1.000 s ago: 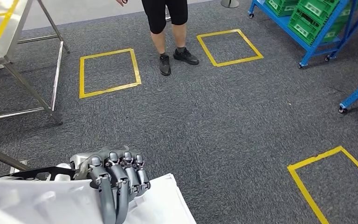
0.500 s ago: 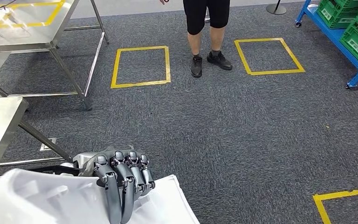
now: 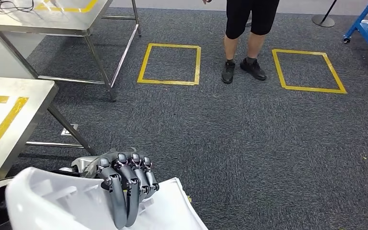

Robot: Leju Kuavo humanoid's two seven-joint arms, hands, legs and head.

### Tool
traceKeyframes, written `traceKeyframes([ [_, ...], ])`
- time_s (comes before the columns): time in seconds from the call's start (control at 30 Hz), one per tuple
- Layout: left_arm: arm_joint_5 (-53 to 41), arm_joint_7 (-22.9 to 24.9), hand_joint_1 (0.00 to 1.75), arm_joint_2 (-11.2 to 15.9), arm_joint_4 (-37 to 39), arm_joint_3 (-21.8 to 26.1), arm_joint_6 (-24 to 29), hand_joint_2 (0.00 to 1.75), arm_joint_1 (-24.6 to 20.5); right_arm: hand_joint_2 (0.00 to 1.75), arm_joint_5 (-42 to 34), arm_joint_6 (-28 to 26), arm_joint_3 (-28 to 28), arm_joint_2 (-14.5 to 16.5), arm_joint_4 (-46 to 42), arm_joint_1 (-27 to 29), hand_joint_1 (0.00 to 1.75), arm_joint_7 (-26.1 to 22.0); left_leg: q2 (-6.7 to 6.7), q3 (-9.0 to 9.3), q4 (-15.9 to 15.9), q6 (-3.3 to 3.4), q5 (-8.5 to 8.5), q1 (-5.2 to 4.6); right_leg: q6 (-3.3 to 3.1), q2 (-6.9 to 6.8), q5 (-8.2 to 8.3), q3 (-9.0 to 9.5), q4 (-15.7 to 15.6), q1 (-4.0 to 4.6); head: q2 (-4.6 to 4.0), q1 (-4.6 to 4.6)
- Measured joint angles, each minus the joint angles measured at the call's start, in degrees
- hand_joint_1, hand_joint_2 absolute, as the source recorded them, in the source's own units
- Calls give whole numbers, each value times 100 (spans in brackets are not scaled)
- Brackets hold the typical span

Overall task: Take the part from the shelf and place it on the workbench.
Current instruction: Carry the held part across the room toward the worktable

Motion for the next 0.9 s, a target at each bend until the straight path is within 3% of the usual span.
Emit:
traceKeyframes([
  [0.07, -5, 1, 175, -13, -14, -4, -5, 175, -14, 0, -52, 3, -50, 8, 10, 12, 0, 6, -99, 59, -69, 24, 20, 23, -11, 370, -214, -300, 574, -28, 0, 24],
  [0.1, -4, 1, 175, -18, -14, -7, -9, 175, -15, 0, -67, 14, -71, 9, 13, 27, 0, 2, -155, 65, -69, 36, 14, 29, -15, 481, -339, -538, 968, -37, 0, 33],
  [0.13, -4, 1, 175, -18, -14, -11, -18, 175, -10, 0, -72, 29, -87, 11, 16, 40, 0, -2, -216, 69, -67, 39, 6, 32, -1, 531, -418, -757, 1294, -46, 0, 46],
  [0.17, -4, 0, 175, -17, -14, -15, -30, 175, -2, 0, -73, 43, -98, 10, 20, 55, 0, -6, -276, 78, -65, 35, -5, 35, 37, 547, -402, -890, 1427, -62, 0, 50],
  [0.2, -2, -1, 175, -16, -14, -20, -41, 175, 3, 0, -70, 54, -106, 9, 23, 65, 0, -8, -331, 94, -59, 21, -21, 41, 96, 551, -284, -904, 1322, -84, 0, 50],
  [0.23, 0, -2, 175, -16, -14, -24, -49, 175, 5, 0, -69, 58, -111, 7, 26, 70, 0, -8, -375, 115, -45, -2, -44, 54, 163, 552, -95, -811, 1019, -112, 0, 51],
  [0.3, 4, -3, 175, -14, -15, -30, -54, 175, 5, 0, -65, 59, -121, 13, 29, 67, 0, -8, -435, 130, 19, -79, -120, 65, 253, 553, 286, -507, 268, -157, 0, 63],
  [0.37, 11, -5, 175, -12, -16, -33, -56, 175, 5, 0, -57, 61, -132, 22, 30, 55, 0, -8, -472, 125, 74, -147, -180, 55, 185, 557, 425, -358, -46, -151, 0, 75],
  [0.43, 24, -8, 175, -7, -18, -35, -63, 175, 6, 0, -30, 72, -136, 23, 30, 44, 0, -8, -496, 130, 86, -175, -197, 63, 74, 542, 421, -344, -45, -133, 0, 74],
  [0.5, 34, -11, 175, -3, -23, -34, -71, 175, 4, 0, -9, 87, -136, 21, 31, 41, 0, -8, -450, 74, 216, -210, -287, 85, 8, 502, 414, -315, -55, -134, 0, 67],
  [0.57, 39, -17, 175, -3, -30, -34, -84, 175, 4, 0, -8, 103, -136, 16, 32, 47, 0, -8, -365, -187, 776, -248, -567, 97, -52, 452, 391, -280, -61, -118, 0, 55],
  [0.63, 46, -23, 175, -2, -32, -34, -105, 175, 15, 0, -9, 119, -136, 12, 32, 54, 0, -7, -326, -601, 1578, -257, -866, 102, -96, 379, 361, -254, -60, -79, 0, 50],
  [0.67, 49, -24, 175, 0, -32, -34, -114, 175, 21, 0, -8, 125, -136, 12, 32, 57, 0, -7, -319, -740, 1806, -246, -906, 100, -113, 336, 348, -241, -60, -57, 0, 49],
  [0.7, 51, -24, 175, 2, -32, -34, -122, 175, 25, 0, -8, 129, -136, 12, 32, 59, 0, -6, -309, -760, 1792, -221, -830, 95, -130, 288, 334, -224, -60, -35, 0, 50],
  [0.73, 52, -25, 175, 3, -33, -33, -127, 175, 27, 0, -7, 132, -136, 13, 32, 58, 0, -6, -280, -653, 1541, -180, -662, 80, -142, 240, 318, -201, -61, -14, 0, 51],
  [0.8, 52, -28, 175, 1, -43, -32, -133, 175, 20, 0, -7, 136, -136, 25, 32, 57, 0, -6, 16, -231, 706, -47, -307, -15, -151, 142, 282, -143, -69, 19, 0, 54],
  [0.87, 53, -32, 175, -7, -55, -32, -136, 175, 0, 0, -7, 138, -136, 44, 32, 63, 0, -6, 300, 19, 204, 56, -195, -119, -129, 29, 253, -107, -81, 34, 0, 54],
  [0.9, 53, -33, 175, -9, -57, -31, -136, 175, -9, 0, -6, 139, -136, 55, 32, 64, 0, -6, 319, 32, 152, 77, -216, -147, -109, -44, 242, -94, -94, 36, 0, 53],
])
